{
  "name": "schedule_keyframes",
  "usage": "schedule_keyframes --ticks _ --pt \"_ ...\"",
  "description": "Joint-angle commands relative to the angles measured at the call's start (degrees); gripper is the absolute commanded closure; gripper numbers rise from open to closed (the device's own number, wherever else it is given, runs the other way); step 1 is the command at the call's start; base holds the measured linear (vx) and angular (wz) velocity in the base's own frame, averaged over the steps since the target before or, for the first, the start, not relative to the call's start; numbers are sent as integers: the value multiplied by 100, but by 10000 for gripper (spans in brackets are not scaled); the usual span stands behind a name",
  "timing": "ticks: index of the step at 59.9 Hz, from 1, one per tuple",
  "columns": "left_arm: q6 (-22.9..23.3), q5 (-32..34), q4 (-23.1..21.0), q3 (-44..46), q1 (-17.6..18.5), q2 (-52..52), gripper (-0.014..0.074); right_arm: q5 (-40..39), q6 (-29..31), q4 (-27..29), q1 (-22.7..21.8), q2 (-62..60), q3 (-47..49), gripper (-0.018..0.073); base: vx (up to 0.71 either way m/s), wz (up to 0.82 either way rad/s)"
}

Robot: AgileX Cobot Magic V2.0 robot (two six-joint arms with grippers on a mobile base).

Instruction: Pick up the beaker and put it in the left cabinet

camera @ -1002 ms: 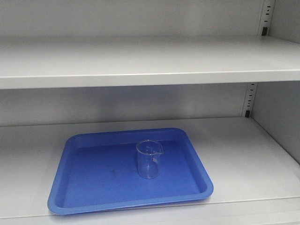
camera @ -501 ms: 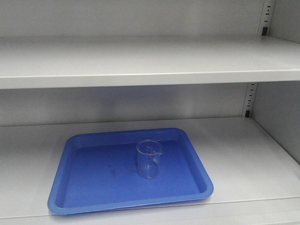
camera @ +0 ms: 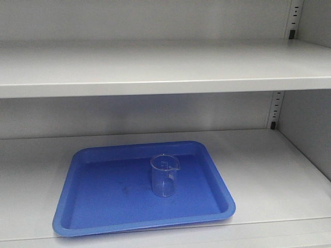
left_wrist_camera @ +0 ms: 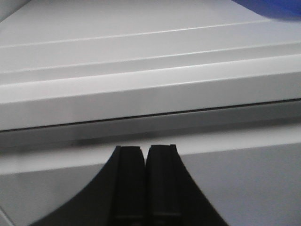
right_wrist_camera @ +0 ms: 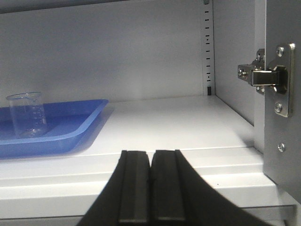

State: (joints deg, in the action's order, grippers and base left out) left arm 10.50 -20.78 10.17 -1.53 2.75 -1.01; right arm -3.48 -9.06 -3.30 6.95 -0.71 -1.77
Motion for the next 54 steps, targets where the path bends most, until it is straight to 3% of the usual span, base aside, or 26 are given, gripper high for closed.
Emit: schedule_keyframes --ticks 1,54 --pt "23 429 19 89 31 -56 593 -495 -8 -26 -25 -67 -22 564 0 0" --pt "23 429 19 89 31 -56 593 -495 -8 -26 -25 -67 -22 564 0 0"
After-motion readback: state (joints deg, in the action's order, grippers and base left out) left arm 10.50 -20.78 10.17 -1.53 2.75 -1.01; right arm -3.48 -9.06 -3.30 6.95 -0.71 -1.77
